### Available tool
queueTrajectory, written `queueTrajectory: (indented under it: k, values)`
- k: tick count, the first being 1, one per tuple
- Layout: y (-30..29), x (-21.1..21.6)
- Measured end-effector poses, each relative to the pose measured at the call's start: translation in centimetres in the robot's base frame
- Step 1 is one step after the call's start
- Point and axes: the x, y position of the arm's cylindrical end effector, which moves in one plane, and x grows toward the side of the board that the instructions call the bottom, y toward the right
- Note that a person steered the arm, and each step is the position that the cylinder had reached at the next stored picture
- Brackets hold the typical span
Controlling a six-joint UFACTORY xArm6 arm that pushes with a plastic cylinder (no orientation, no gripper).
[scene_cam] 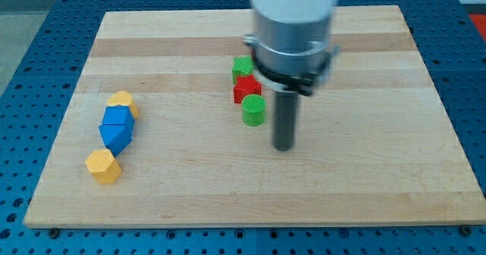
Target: Move the red circle at the top of the green star to make a line
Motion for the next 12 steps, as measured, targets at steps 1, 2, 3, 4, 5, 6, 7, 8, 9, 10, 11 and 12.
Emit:
queueTrajectory:
  k: [1,2,3,4,5,6,7,8,9,10,11,12]
  values:
    - [4.8,-2.5]
    - [5.4,-9.8]
    - [4.1,-10.4]
    - [3.9,-14.9]
    - [2.7,-15.2]
    - [1.1,-15.2]
    - [-1.3,-15.2]
    - [-1.7,-15.2]
    - [-1.8,-15.7]
    - [-1.9,-17.1]
    - [-2.4,-18.3]
    - [-3.0,-18.9]
